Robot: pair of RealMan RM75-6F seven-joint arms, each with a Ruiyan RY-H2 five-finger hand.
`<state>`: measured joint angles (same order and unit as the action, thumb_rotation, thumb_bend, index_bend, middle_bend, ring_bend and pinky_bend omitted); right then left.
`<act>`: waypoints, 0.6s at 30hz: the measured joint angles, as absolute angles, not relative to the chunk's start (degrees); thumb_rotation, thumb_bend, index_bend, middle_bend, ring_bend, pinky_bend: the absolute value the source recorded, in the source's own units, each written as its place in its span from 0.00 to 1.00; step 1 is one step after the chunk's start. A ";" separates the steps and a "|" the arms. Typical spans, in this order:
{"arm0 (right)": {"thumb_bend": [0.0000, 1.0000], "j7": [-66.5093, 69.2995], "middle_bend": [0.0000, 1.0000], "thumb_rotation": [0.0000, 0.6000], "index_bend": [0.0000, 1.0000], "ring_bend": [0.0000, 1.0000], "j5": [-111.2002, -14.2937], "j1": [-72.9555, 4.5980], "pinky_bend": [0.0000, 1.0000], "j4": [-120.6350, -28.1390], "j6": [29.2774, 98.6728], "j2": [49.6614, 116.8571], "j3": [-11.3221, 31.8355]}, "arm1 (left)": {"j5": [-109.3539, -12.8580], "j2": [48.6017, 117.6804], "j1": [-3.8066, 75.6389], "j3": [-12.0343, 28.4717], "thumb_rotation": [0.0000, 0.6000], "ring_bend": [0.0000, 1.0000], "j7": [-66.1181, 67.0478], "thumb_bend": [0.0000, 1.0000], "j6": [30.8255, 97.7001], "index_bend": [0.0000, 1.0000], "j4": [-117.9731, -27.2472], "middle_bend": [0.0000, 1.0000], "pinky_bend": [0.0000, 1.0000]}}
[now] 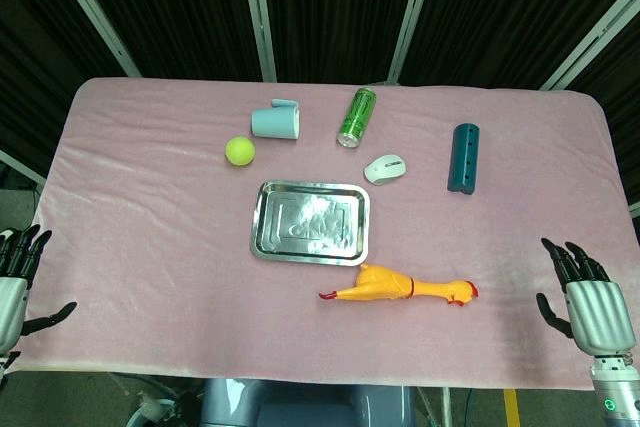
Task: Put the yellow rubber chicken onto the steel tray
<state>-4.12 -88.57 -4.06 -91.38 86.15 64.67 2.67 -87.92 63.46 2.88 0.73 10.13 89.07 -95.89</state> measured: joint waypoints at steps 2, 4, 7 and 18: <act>0.40 -3.96 0.20 1.00 0.08 0.12 -88.48 -4.00 0.24 -91.26 86.14 64.77 2.64 | -87.93 63.45 2.93 0.69 1.00 0.01 10.25 0.07 88.83 0.00 -95.92 0.03 0.00; 0.40 -3.90 0.20 1.00 0.08 0.12 -88.47 -3.96 0.24 -91.23 86.17 64.77 2.63 | -87.99 63.40 2.99 0.64 1.00 0.01 10.22 0.07 88.64 0.00 -96.03 0.03 0.00; 0.40 -3.83 0.20 1.00 0.08 0.12 -88.59 -3.88 0.24 -91.31 86.33 64.68 2.59 | -88.05 63.22 3.06 0.61 1.00 0.01 10.11 0.07 88.43 0.00 -96.28 0.03 0.00; 0.40 -2.70 0.20 1.00 0.08 0.13 -89.73 -3.58 0.24 -90.65 87.45 64.84 2.46 | -88.72 62.35 3.07 0.52 1.00 0.01 10.11 0.07 88.43 0.00 -97.37 0.03 0.00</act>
<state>-2.70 -89.73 -3.58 -90.65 87.45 64.84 2.46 -88.72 62.35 3.07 0.52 10.11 88.43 -97.37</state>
